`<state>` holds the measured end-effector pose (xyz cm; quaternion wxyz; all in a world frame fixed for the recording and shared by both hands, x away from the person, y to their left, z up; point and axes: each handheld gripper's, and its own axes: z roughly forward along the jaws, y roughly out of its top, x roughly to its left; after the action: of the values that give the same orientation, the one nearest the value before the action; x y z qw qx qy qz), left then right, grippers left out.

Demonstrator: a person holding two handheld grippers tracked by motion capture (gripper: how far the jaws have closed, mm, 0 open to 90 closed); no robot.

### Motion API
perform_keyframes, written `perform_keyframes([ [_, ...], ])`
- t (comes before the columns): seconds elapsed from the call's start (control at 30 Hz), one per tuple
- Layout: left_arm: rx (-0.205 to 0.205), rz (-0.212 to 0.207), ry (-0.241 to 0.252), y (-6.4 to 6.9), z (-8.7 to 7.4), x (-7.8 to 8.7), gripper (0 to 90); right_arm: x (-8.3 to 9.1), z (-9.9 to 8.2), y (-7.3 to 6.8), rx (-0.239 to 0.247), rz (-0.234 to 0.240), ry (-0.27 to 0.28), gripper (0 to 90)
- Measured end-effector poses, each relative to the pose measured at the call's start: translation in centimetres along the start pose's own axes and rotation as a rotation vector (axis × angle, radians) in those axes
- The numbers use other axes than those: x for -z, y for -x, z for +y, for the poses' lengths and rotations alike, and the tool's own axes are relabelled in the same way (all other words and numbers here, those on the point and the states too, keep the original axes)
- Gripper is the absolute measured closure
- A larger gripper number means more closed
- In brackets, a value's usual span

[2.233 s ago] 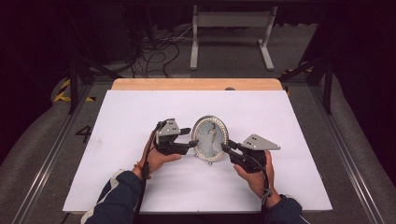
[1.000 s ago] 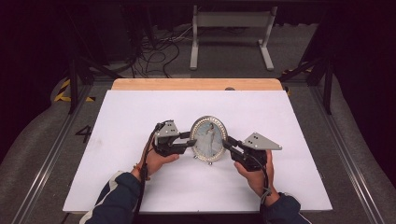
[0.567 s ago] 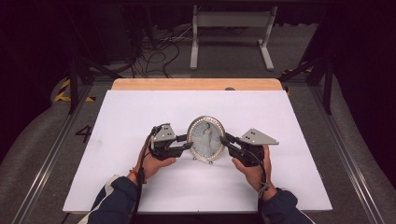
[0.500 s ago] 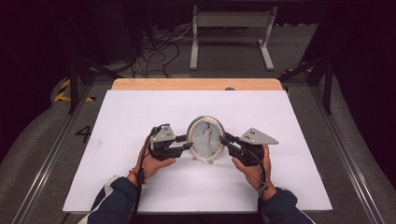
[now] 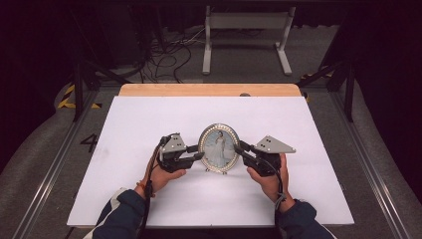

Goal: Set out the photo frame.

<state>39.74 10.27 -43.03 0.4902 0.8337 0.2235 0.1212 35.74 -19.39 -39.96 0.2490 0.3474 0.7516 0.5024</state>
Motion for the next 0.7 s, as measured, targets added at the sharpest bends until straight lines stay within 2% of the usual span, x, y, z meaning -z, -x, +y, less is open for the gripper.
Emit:
perform_keyframes([
  [0.2,-0.014,0.007,-0.005,0.04,-0.06,0.16,71.1,-0.11,-0.02,0.01,-0.003,0.002,0.0,76.0],
  [0.5,-0.012,-0.007,-0.002,-0.09,-0.14,0.36,74.0,-0.17,-0.02,0.06,0.0,0.002,-0.004,75.7],
  [0.7,-0.014,0.0,-0.005,-0.01,-0.2,0.41,73.8,-0.28,0.07,0.09,0.004,0.009,-0.003,75.6],
])
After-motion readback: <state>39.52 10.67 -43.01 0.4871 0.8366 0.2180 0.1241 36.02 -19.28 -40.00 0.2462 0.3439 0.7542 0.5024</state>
